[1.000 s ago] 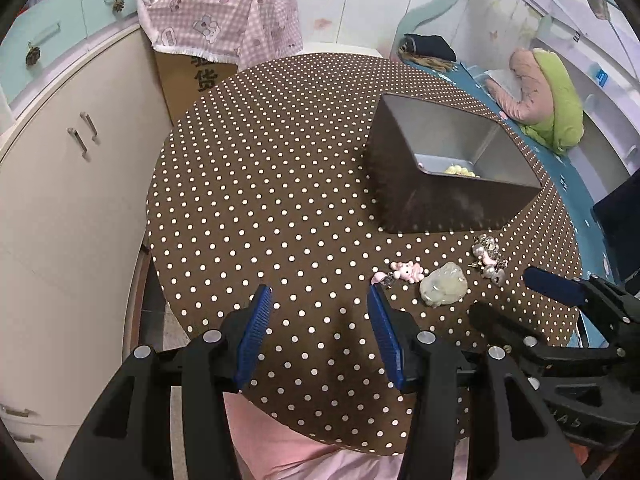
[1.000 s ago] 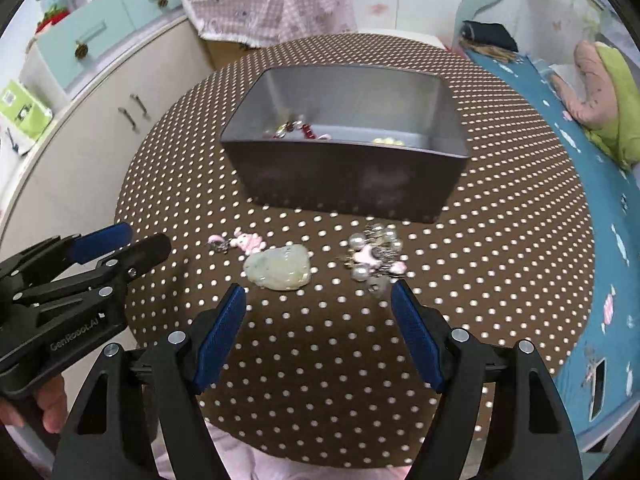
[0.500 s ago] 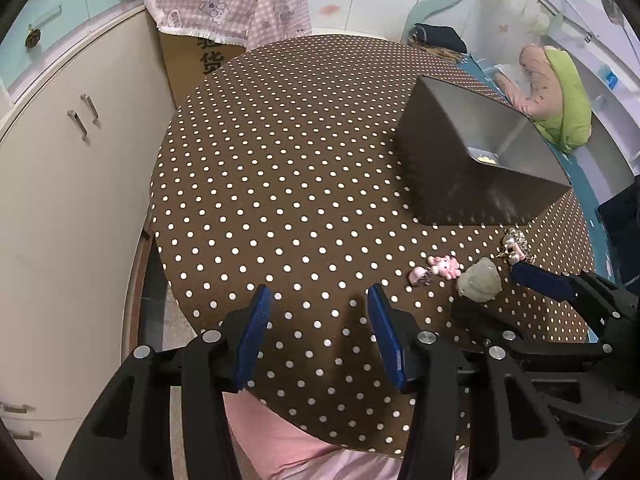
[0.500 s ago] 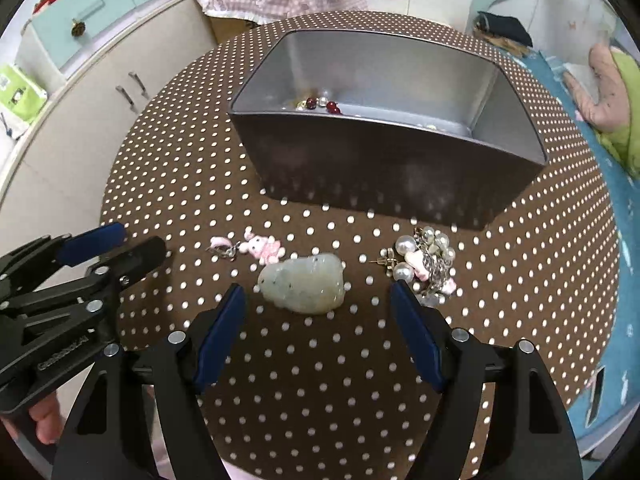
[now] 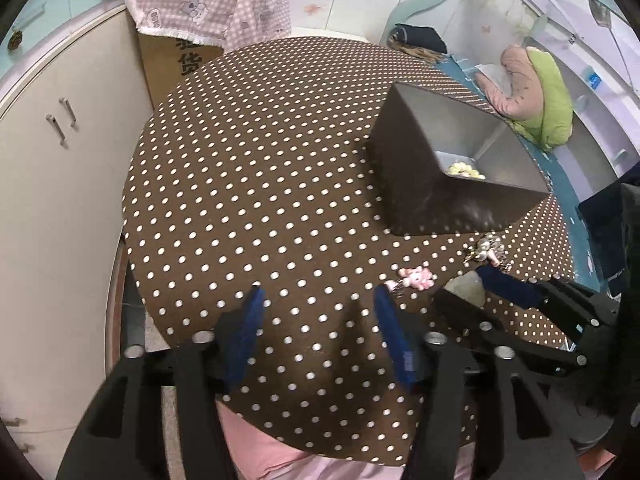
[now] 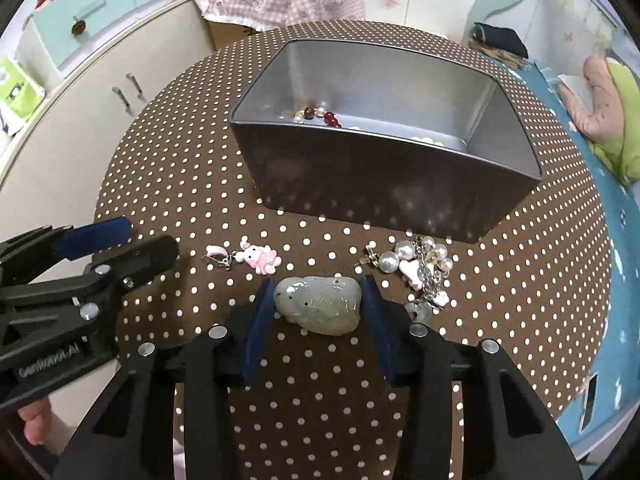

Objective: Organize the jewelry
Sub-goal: 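Grasp the pale green jade pendant with the right tool, then grasp a small pink charm with the left tool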

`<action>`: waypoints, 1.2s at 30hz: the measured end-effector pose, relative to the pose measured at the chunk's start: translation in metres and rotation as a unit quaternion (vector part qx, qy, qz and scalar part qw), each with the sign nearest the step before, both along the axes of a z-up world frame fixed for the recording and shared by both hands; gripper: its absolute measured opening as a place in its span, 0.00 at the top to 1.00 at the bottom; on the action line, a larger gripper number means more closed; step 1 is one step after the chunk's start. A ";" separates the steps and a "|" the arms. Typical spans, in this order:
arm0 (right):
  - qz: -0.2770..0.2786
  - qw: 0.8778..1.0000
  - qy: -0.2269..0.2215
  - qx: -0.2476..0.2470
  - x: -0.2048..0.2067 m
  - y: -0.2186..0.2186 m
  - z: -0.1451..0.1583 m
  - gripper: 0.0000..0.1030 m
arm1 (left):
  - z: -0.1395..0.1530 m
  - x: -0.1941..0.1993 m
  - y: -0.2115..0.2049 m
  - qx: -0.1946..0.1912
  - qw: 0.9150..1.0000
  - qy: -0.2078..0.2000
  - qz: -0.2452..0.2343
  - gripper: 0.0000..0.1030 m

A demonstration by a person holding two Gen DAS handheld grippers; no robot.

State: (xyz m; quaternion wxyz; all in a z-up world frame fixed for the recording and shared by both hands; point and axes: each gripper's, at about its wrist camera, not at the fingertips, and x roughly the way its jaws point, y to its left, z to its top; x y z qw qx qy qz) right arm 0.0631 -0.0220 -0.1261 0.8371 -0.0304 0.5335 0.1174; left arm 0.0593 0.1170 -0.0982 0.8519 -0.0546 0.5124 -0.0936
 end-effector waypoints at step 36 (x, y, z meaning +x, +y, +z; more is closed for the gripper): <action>-0.098 0.995 -0.019 0.026 0.014 -0.093 0.020 0.58 | -0.012 0.023 -0.053 0.046 0.998 0.026 -0.033 0.86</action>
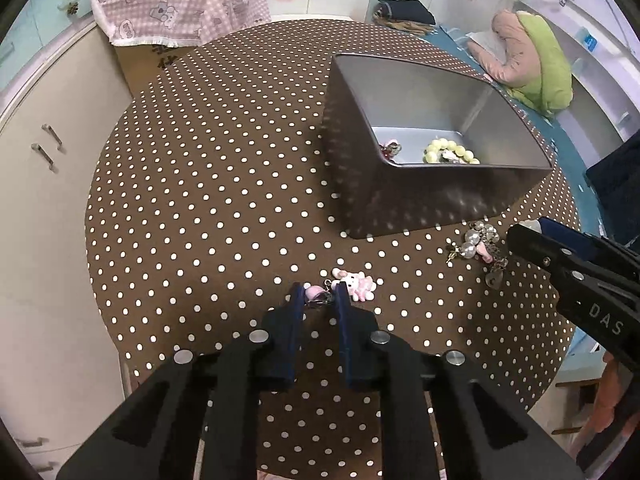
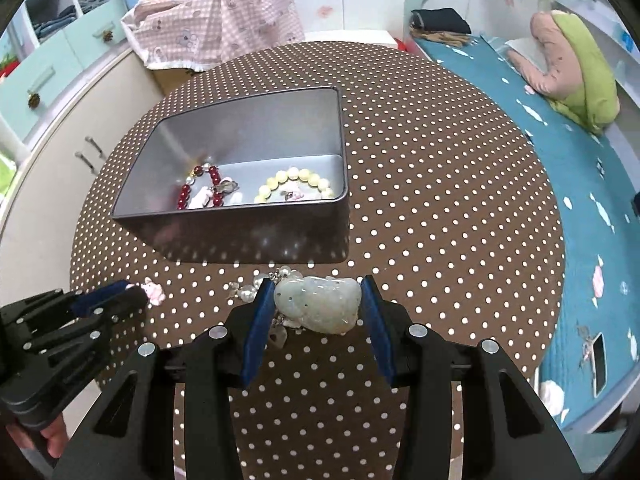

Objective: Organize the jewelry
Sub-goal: 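Grasp a small pink charm with the left tool, then carry the jade pendant into the tin with the right tool while the left tool carries the pink charm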

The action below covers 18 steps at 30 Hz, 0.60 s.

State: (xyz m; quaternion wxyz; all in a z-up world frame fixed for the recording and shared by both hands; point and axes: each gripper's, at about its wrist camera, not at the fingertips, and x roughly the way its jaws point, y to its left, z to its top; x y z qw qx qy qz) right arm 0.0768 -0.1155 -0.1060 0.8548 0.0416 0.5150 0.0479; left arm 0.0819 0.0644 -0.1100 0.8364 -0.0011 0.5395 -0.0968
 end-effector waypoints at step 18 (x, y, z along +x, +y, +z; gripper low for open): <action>-0.008 1.000 -0.024 0.009 -0.005 -0.020 0.016 0.58 | 0.033 -0.005 0.018 -0.008 0.999 -0.032 0.017 0.86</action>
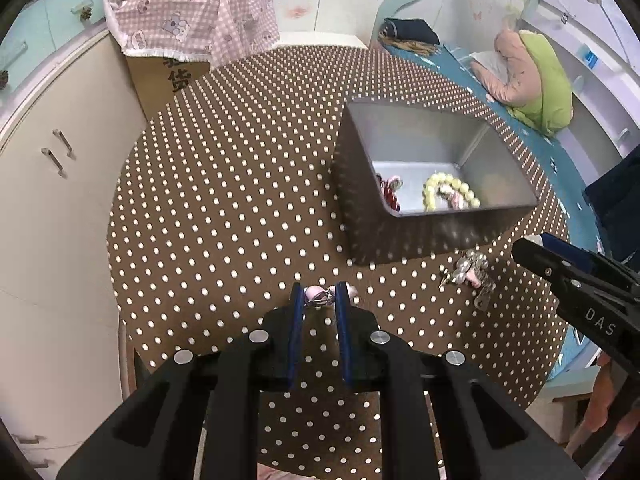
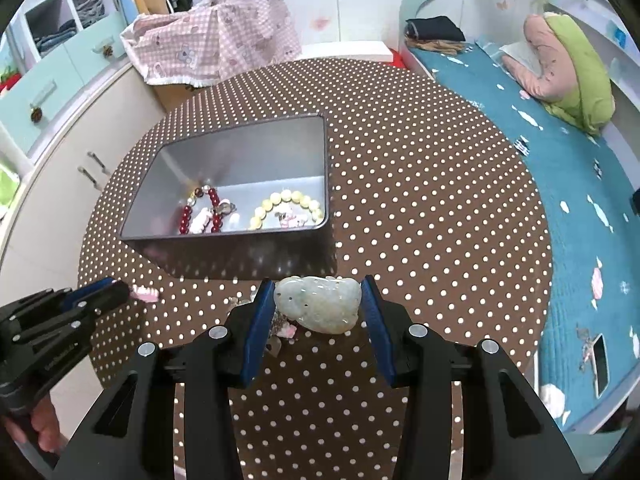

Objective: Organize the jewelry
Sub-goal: 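Carry the jade pendant into the tin with the right tool while the left tool carries the pink charm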

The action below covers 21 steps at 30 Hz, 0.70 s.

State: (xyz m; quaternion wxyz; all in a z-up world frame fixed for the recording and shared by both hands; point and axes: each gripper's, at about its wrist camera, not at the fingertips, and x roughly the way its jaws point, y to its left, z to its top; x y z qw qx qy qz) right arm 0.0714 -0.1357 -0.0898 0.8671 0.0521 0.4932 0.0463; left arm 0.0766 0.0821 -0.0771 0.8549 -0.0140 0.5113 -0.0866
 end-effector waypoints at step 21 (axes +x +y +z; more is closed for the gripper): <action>0.008 0.999 -0.052 0.009 0.022 -0.012 0.046 0.58 | 0.061 0.021 -0.010 0.007 0.997 -0.081 0.008 0.86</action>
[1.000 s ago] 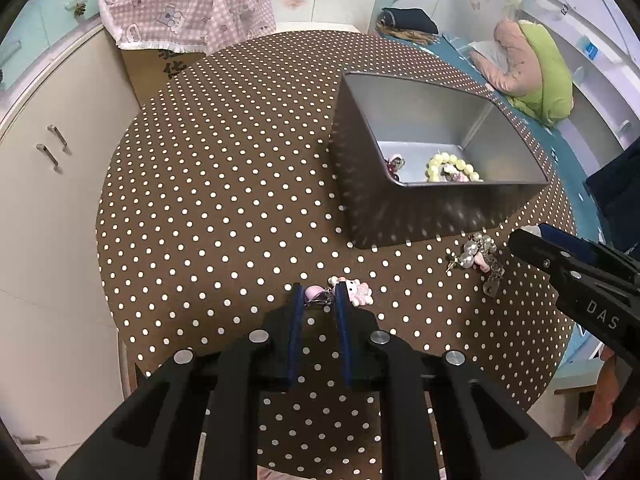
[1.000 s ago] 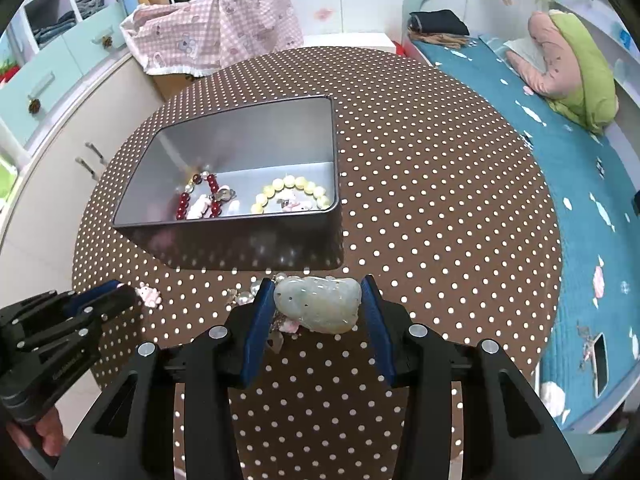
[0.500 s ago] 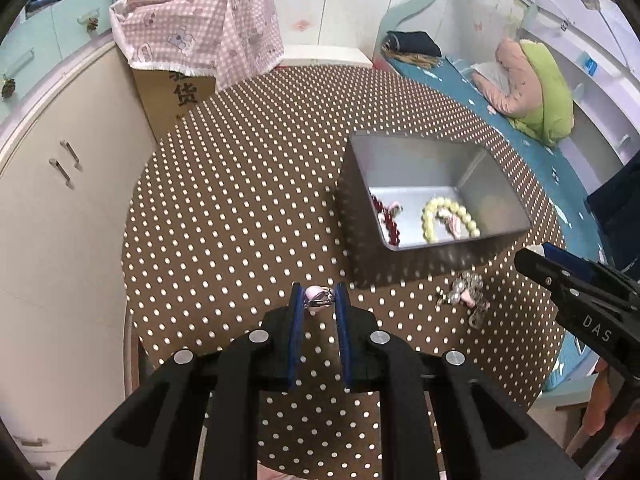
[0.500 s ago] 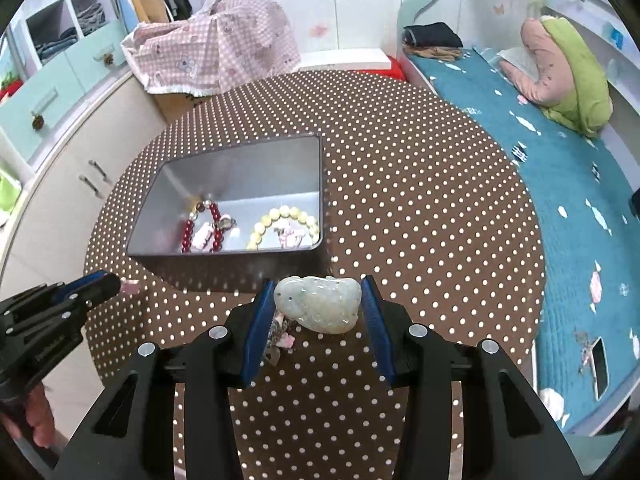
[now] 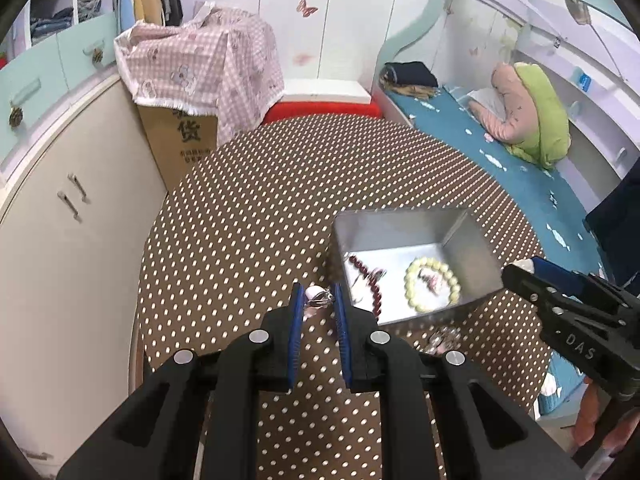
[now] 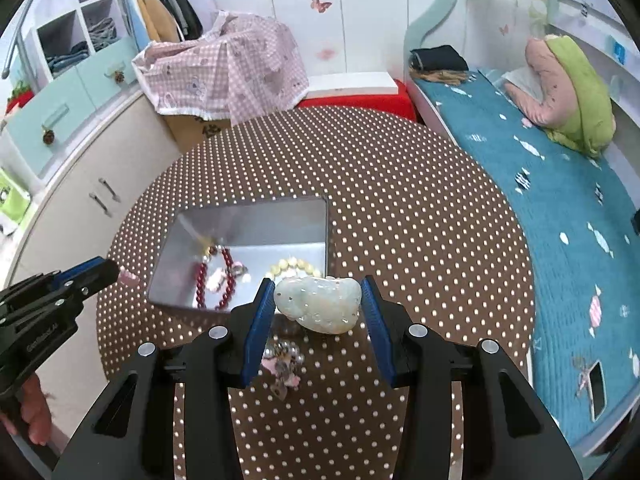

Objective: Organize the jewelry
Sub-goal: 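Carry the jade pendant into the tin with the right tool while the left tool carries the pink charm, then open both tools to release the jade pendant and pink charm into the tin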

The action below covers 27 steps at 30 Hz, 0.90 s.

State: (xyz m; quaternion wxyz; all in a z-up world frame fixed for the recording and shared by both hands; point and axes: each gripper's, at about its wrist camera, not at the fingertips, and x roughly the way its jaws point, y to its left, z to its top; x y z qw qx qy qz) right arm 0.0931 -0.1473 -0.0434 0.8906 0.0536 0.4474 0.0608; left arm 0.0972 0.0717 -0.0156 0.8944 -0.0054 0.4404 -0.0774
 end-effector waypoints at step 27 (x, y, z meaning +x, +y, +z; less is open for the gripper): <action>0.022 1.000 0.000 0.022 0.037 0.018 -0.001 0.56 | -0.004 0.028 -0.039 -0.027 0.999 0.000 -0.027 0.85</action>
